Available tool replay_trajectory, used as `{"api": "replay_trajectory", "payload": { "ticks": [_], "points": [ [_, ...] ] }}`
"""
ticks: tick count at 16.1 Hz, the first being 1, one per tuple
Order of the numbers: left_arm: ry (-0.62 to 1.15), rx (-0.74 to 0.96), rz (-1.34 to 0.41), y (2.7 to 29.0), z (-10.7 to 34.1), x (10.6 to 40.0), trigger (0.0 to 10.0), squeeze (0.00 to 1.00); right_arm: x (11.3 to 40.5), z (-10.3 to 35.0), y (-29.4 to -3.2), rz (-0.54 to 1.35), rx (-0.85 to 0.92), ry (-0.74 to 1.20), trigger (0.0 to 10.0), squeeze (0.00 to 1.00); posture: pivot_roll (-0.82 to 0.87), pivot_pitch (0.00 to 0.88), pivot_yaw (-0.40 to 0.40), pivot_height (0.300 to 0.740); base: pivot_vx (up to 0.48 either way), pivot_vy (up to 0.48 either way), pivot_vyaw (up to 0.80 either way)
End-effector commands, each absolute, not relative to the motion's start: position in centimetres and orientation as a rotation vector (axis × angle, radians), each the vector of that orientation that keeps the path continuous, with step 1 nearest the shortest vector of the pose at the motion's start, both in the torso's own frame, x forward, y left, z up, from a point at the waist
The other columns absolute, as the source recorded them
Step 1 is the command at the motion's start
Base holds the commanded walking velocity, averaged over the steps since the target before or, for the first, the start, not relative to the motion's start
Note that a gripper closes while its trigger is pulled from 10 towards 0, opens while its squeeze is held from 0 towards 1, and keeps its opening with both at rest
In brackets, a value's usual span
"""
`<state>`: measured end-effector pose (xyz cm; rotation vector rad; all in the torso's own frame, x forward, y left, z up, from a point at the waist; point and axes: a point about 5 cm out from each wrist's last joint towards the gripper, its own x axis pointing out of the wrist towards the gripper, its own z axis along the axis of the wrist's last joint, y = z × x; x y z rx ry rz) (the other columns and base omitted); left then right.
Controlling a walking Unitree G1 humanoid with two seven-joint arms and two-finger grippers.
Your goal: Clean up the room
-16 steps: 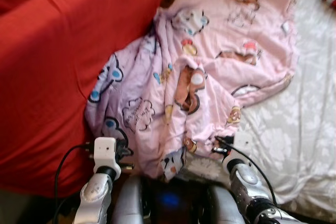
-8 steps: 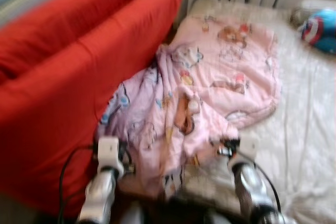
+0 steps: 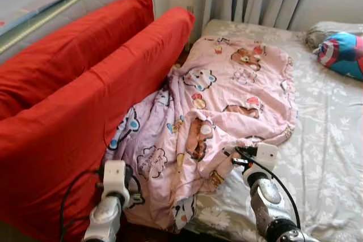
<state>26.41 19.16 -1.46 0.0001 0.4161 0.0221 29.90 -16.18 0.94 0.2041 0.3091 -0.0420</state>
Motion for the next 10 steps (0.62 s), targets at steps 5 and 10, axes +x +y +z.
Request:
{"api": "replay_trajectory", "payload": {
  "ticks": [5, 10],
  "points": [
    [0.66, 0.027, 0.095, 20.9, -4.9, 22.9, 10.0, 0.0, 30.2, 1.2, -15.7, -0.043, 0.211, 0.294, 10.0, 0.0, -0.01, 0.064, -0.005, 0.74, 0.0, 0.0, 0.0],
    [0.733, 0.019, 0.118, 21.0, -5.9, 21.5, 10.0, 0.0, 30.3, 1.3, -15.3, -0.038, 0.209, 0.292, 10.0, 0.0, -0.01, 0.076, 0.002, 0.74, 0.0, 0.0, 0.0]
  ]
}}
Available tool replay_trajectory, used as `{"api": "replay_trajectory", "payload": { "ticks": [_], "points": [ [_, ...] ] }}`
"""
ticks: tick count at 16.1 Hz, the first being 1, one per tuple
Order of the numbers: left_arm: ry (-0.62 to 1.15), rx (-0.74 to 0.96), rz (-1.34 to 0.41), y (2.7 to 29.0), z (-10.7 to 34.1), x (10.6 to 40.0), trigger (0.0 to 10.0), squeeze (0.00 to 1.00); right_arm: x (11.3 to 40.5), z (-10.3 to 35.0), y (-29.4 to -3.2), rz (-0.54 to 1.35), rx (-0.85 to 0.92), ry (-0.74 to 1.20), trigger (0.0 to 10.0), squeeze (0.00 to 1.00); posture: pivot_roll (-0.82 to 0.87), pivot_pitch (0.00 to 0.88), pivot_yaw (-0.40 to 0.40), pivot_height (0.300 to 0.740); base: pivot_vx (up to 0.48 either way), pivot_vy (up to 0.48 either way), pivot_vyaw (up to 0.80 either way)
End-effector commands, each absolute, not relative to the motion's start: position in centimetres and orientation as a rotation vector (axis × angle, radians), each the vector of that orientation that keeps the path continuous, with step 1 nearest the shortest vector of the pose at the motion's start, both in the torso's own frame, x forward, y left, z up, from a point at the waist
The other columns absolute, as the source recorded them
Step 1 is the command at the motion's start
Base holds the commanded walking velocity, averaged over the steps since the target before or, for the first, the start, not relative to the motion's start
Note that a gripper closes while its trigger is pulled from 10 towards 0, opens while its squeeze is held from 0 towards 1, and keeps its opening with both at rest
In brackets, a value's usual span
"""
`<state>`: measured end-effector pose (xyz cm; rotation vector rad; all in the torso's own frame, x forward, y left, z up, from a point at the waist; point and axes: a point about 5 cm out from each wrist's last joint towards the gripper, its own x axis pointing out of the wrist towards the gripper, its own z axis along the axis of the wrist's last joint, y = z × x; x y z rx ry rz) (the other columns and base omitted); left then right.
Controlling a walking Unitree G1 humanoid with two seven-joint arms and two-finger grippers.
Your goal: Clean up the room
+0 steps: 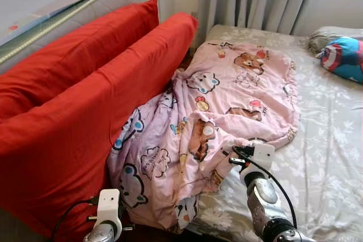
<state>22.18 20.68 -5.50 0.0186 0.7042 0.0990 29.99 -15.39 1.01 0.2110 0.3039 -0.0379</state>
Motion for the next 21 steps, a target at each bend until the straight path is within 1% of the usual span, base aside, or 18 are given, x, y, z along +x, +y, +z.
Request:
{"api": "replay_trajectory", "payload": {
  "ticks": [1, 5, 15, 17, 18, 19, 20, 21],
  "points": [
    [0.725, 0.016, 0.111, 20.9, -5.9, 21.5, 10.0, 0.0, 30.3, 1.3, -15.3, -0.041, 0.209, 0.289, 10.0, 0.0, -0.01, 0.079, 0.002, 0.74, 0.0, 0.0, 0.0],
    [0.741, 0.021, 0.098, 20.7, -6.2, 21.2, 10.0, 0.0, 30.2, 1.3, -15.3, -0.044, 0.205, 0.288, 10.0, 0.0, -0.01, 0.078, 0.003, 0.74, 0.0, 0.0, 0.0],
    [0.769, 0.025, 0.081, 20.4, -6.7, 20.4, 10.0, 0.0, 30.2, 1.7, -15.1, -0.034, 0.183, 0.239, 10.0, 0.0, -0.01, 0.065, 0.001, 0.74, -0.264, 0.0, 0.0],
    [0.771, 0.027, 0.079, 20.3, -6.7, 20.3, 10.0, 0.0, 30.6, 2.5, -15.8, -0.082, 0.146, 0.181, 10.0, 0.0, -0.01, 0.062, 0.0, 0.74, -0.262, 0.0, 0.0],
    [0.771, 0.027, 0.079, 20.4, -6.7, 20.3, 10.0, 0.0, 30.7, 2.8, -16.6, -0.136, 0.128, 0.165, 10.0, 0.0, -0.01, 0.061, 0.001, 0.74, -0.255, 0.0, 0.0],
    [0.771, 0.027, 0.079, 20.4, -6.7, 20.3, 10.0, 0.0, 30.8, 2.9, -16.8, -0.146, 0.125, 0.162, 10.0, 0.0, -0.01, 0.061, 0.001, 0.74, -0.255, 0.0, 0.0],
    [0.772, 0.029, 0.076, 20.3, -6.8, 20.2, 10.0, 0.0, 31.1, 3.9, -18.1, -0.218, 0.087, 0.101, 10.0, 0.0, -0.01, 0.064, 0.001, 0.74, -0.24, 0.0, 0.0],
    [0.773, 0.03, 0.074, 20.4, -6.8, 20.2, 10.0, 0.0, 31.2, 4.4, -18.6, -0.244, 0.072, 0.07, 10.0, 0.0, -0.01, 0.066, 0.001, 0.74, 0.0, 0.0, 0.0]
  ]
}}
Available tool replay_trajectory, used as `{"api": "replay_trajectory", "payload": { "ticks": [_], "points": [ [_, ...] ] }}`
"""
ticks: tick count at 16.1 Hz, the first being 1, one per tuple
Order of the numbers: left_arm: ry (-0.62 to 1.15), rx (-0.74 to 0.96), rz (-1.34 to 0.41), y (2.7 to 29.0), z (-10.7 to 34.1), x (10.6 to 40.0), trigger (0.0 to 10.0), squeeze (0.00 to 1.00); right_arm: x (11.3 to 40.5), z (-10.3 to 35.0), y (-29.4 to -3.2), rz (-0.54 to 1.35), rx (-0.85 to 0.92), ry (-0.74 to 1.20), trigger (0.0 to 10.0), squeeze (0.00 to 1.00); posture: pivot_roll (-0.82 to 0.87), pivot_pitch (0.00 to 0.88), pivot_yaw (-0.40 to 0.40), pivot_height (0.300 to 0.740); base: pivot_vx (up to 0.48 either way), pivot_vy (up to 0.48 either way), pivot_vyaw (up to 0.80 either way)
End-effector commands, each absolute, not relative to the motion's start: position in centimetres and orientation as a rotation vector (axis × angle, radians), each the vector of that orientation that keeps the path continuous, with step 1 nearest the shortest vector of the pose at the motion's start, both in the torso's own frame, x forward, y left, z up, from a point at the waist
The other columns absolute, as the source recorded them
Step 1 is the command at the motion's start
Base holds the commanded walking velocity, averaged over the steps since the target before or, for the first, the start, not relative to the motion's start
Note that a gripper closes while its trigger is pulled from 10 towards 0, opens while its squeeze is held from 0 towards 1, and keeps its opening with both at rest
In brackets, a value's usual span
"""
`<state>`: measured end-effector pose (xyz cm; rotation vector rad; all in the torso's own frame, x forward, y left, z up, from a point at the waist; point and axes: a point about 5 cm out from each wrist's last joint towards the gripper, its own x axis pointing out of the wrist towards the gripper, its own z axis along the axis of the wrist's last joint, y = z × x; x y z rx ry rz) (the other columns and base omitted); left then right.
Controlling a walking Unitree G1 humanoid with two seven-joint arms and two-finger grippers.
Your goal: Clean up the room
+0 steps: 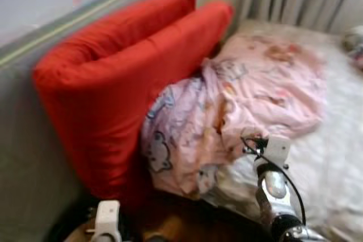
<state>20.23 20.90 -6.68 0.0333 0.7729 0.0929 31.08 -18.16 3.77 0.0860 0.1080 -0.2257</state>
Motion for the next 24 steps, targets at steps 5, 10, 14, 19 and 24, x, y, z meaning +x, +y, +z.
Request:
{"api": "replay_trajectory", "payload": {
  "ticks": [5, 10, 14, 19, 24],
  "points": [
    [0.787, 0.047, 0.06, 20.2, -7.0, 20.0, 10.0, 0.0, 31.7, 6.8, -20.3, -0.34, -0.05, -0.08, 10.0, 0.0, -0.01, 0.075, 0.003, 0.74, 0.0, 0.0, 0.0],
    [0.792, 0.052, 0.048, 19.9, -7.0, 19.9, 10.0, 0.0, 31.9, 10.3, -22.1, -0.429, -0.179, -0.27, 10.0, 0.0, -0.02, 0.079, -0.001, 0.74, 0.0, 0.0, 0.0],
    [0.794, 0.058, 0.04, 19.8, -7.1, 19.8, 10.0, 0.0, 31.7, 13.9, -21.3, -0.406, -0.304, -0.457, 10.0, 0.0, -0.03, 0.082, -0.001, 0.74, 0.0, 0.0, 0.0],
    [0.806, 0.069, 0.023, 19.6, -7.2, 19.8, 10.0, 0.0, 30.7, 17.9, -19.5, -0.409, -0.256, -0.608, 10.0, 0.0, -0.03, 0.085, -0.003, 0.74, 0.0, 0.0, 0.0],
    [0.826, 0.072, 0.01, 19.5, -7.4, 19.6, 10.0, 0.0, 29.4, 14.3, -20.2, -0.433, -0.212, -0.389, 10.0, 0.0, -0.04, 0.086, -0.006, 0.74, 0.0, 0.0, 0.0]
  ]
}}
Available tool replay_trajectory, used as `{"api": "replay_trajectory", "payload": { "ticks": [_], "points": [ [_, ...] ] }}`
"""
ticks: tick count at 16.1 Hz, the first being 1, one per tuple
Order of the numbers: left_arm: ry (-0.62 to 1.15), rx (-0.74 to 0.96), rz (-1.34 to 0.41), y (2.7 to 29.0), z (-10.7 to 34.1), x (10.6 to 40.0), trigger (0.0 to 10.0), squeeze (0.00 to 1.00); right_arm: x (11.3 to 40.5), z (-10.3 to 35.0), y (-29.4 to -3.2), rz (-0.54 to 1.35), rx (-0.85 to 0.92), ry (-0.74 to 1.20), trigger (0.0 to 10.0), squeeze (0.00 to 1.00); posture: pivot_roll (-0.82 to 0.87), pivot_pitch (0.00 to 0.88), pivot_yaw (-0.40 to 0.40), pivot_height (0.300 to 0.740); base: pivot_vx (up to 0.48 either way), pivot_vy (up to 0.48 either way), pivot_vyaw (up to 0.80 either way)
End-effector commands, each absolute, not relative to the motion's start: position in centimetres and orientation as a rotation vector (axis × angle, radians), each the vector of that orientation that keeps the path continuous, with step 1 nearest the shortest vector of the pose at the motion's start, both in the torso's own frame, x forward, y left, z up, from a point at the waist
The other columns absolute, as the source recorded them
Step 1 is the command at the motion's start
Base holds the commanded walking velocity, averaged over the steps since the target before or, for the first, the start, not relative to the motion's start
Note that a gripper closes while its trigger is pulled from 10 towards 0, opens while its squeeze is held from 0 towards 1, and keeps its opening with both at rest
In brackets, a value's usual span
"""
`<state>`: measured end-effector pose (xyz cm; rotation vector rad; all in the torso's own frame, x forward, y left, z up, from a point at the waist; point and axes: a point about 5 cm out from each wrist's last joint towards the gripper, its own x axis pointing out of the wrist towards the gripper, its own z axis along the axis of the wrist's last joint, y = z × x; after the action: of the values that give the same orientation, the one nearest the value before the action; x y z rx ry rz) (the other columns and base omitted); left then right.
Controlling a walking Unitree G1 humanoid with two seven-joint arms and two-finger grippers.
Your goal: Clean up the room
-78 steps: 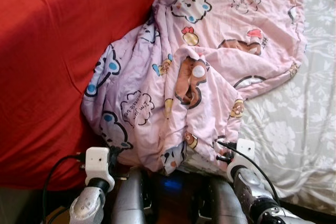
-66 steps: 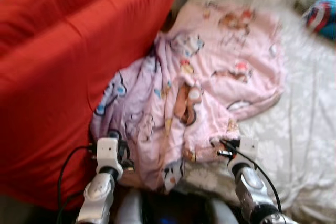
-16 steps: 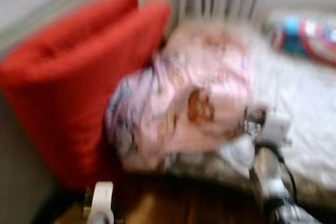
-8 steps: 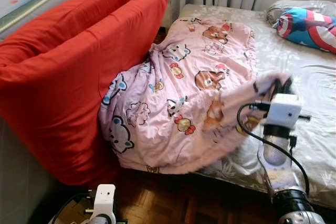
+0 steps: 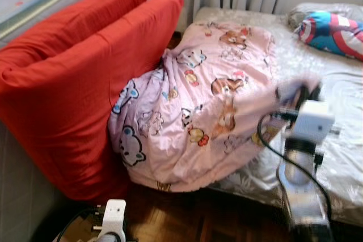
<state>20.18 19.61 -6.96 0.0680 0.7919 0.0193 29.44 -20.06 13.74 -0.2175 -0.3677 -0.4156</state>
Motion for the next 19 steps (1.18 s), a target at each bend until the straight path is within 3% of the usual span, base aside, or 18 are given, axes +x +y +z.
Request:
{"api": "replay_trajectory", "payload": {
  "ticks": [1, 2, 3, 9, 10, 14, 17, 19],
  "points": [
    [0.829, 0.072, 0.007, 19.5, -7.4, 19.5, 10.0, 0.0, 29.5, 12.7, -20.5, -0.417, -0.192, -0.306, 10.0, 0.0, -0.04, 0.085, -0.006, 0.74, 0.0, 0.0, 0.0],
    [0.836, 0.071, 0.002, 19.4, -7.5, 19.3, 10.0, 0.0, 28.5, 6.5, -22.5, -0.5, -0.059, 0.039, 10.0, 0.0, -0.04, 0.083, -0.009, 0.74, 0.0, 0.0, 0.0],
    [0.837, 0.071, 0.002, 19.3, -7.6, 19.3, 10.0, 0.0, 27.2, 3.5, -23.5, -0.558, 0.038, 0.199, 10.0, 0.0, -0.03, 0.085, -0.009, 0.74, 0.0, 0.0, 0.0],
    [0.836, 0.07, 0.001, 19.4, -7.6, 19.2, 10.0, 0.0, 23.6, -2.3, -23.4, -0.5, 0.025, 0.556, 10.0, 0.0, -0.03, 0.086, -0.007, 0.74, 0.0, 0.0, 0.0],
    [0.835, 0.071, -0.001, 19.3, -7.6, 19.2, 10.0, 0.0, 23.5, -2.4, -23.4, -0.509, 0.042, 0.536, 10.0, 0.0, -0.03, 0.086, -0.007, 0.74, 0.0, 0.0, 0.0],
    [0.833, 0.077, 0.001, 19.4, -7.5, 19.3, 10.0, 0.0, 27.4, 6.0, -24.7, -0.525, -0.184, 0.025, 10.0, 0.0, -0.04, 0.087, -0.004, 0.74, 0.0, 0.0, 0.0],
    [0.831, 0.079, 0.003, 19.5, -7.5, 19.3, 10.0, 0.0, 29.0, 13.9, -22.1, -0.414, -0.308, -0.357, 10.0, 0.0, -0.04, 0.085, -0.009, 0.74, 0.0, 0.0, 0.0],
    [0.83, 0.079, 0.002, 19.5, -7.5, 19.3, 10.0, 0.0, 28.1, 14.4, -21.3, -0.384, -0.343, -0.398, 10.0, 0.0, -0.04, 0.087, -0.008, 0.74, 0.0, 0.0, 0.0]
  ]
}}
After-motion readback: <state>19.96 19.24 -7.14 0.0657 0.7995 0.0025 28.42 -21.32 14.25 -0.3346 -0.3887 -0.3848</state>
